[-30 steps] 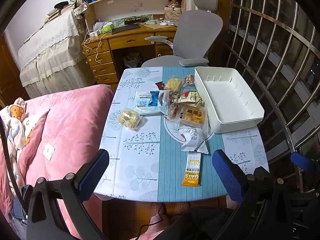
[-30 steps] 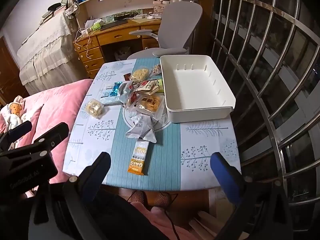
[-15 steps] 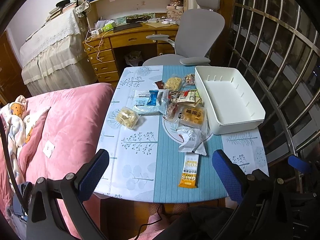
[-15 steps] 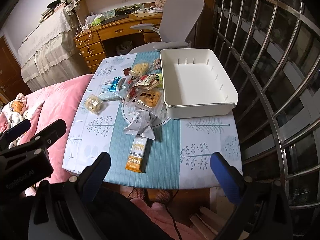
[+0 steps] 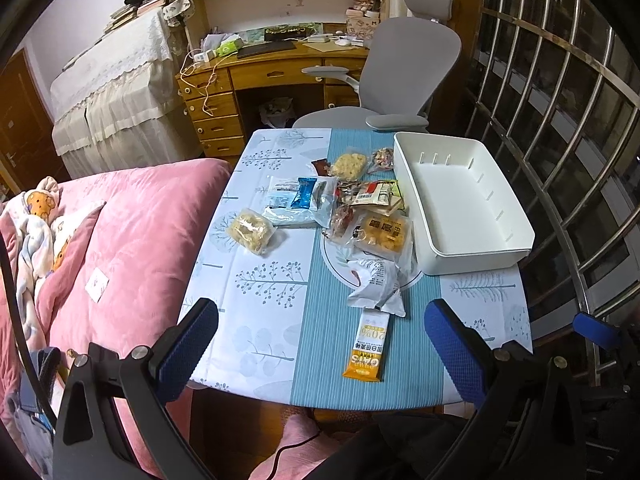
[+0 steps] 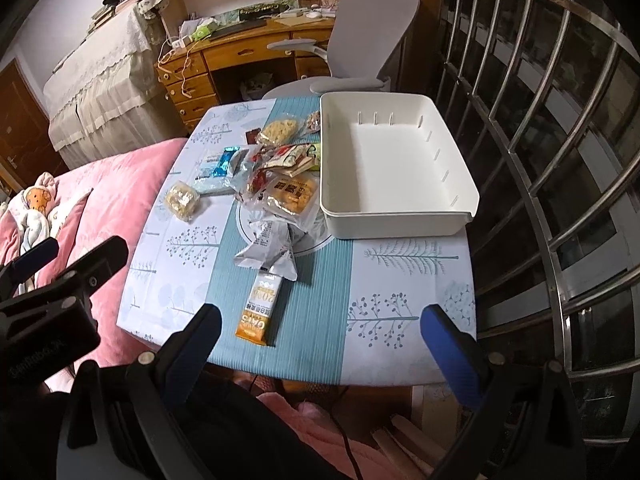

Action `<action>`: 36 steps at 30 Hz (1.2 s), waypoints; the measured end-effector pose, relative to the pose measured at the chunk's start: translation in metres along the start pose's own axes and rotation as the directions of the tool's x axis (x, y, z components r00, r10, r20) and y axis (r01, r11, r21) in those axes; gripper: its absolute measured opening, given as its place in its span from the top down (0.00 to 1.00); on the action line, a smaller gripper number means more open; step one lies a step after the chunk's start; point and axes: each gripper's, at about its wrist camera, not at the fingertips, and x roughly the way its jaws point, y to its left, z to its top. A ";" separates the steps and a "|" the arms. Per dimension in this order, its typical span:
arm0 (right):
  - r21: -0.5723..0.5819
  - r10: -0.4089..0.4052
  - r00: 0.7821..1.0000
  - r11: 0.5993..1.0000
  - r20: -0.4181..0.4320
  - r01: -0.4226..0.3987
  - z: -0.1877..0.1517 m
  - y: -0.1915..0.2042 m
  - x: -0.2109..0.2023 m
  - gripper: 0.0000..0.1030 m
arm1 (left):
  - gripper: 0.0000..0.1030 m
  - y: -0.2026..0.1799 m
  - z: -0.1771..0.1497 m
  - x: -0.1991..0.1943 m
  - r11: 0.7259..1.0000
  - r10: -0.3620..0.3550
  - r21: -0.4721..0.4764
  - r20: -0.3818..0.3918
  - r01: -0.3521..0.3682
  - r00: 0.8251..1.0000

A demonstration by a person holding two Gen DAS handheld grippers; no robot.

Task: Organize snacks

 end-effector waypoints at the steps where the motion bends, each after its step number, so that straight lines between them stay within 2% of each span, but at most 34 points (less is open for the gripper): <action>1: -0.003 0.004 1.000 1.000 -0.003 -0.004 0.001 -0.001 0.001 0.03 | 0.01 0.000 0.000 0.000 1.000 0.005 -0.003 -0.001 -0.005 1.000; 12: -0.059 0.045 0.999 0.997 0.013 -0.044 0.009 0.016 0.005 0.03 | 0.01 0.018 -0.002 -0.001 0.998 0.051 -0.046 0.015 -0.050 0.999; 22: -0.079 0.037 0.999 0.996 0.011 -0.036 0.022 0.042 0.012 0.03 | 0.01 0.046 0.007 0.009 0.997 0.045 -0.069 0.024 -0.043 0.999; 27: -0.050 0.003 1.000 0.999 0.000 -0.003 0.030 0.060 0.019 0.03 | 0.01 0.071 0.021 0.026 0.998 0.006 -0.057 0.000 -0.006 1.000; 36: 0.100 -0.016 1.000 0.995 -0.019 0.018 0.045 0.093 0.034 0.03 | 0.01 0.118 0.060 0.065 0.996 -0.090 0.025 -0.044 0.091 0.995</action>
